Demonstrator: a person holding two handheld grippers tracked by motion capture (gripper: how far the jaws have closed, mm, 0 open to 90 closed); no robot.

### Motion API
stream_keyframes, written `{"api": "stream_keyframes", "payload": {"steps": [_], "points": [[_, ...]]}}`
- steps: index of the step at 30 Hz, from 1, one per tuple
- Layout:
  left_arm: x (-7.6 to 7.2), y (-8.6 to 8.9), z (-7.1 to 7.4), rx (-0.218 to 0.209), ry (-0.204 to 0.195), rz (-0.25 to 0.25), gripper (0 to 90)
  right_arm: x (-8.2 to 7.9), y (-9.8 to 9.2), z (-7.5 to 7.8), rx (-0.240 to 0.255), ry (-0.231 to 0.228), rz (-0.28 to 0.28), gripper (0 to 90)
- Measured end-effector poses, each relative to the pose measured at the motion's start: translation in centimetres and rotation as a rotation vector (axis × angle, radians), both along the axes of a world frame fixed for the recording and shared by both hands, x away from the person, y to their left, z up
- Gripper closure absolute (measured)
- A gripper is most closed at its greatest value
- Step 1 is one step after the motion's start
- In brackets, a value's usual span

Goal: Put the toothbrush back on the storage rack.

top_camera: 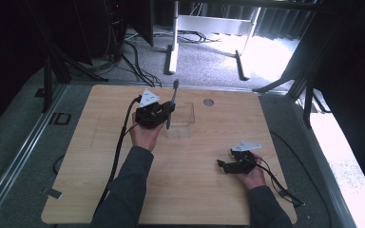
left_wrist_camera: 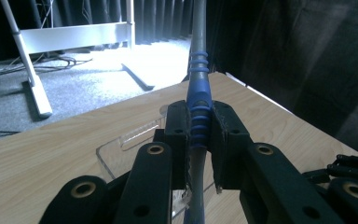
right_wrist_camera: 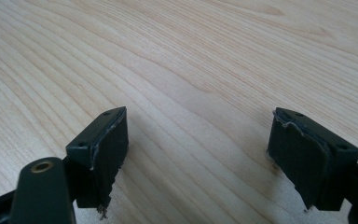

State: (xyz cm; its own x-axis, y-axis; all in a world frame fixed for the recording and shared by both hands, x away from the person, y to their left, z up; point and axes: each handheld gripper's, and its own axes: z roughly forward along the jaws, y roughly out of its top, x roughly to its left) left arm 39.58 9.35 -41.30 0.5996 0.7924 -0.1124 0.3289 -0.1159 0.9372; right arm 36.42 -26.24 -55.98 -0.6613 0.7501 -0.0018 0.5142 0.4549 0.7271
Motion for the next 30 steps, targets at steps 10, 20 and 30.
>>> {"api": "stream_keyframes", "payload": {"steps": [10, 20, 30], "points": [[0.42, -0.27, -0.12, -0.032, -0.024, 0.035, 78.7, 0.04, -0.02, 0.00, 0.000, -0.001, 0.002, 19.6], [0.57, -0.49, -0.07, -0.061, -0.059, 0.052, 78.7, 0.04, -0.02, 0.00, 0.000, -0.001, 0.003, 19.6], [0.72, -1.02, -0.17, -0.085, -0.088, 0.051, 78.7, 0.03, -0.02, 0.00, 0.000, 0.000, 0.003, 19.6]]}}
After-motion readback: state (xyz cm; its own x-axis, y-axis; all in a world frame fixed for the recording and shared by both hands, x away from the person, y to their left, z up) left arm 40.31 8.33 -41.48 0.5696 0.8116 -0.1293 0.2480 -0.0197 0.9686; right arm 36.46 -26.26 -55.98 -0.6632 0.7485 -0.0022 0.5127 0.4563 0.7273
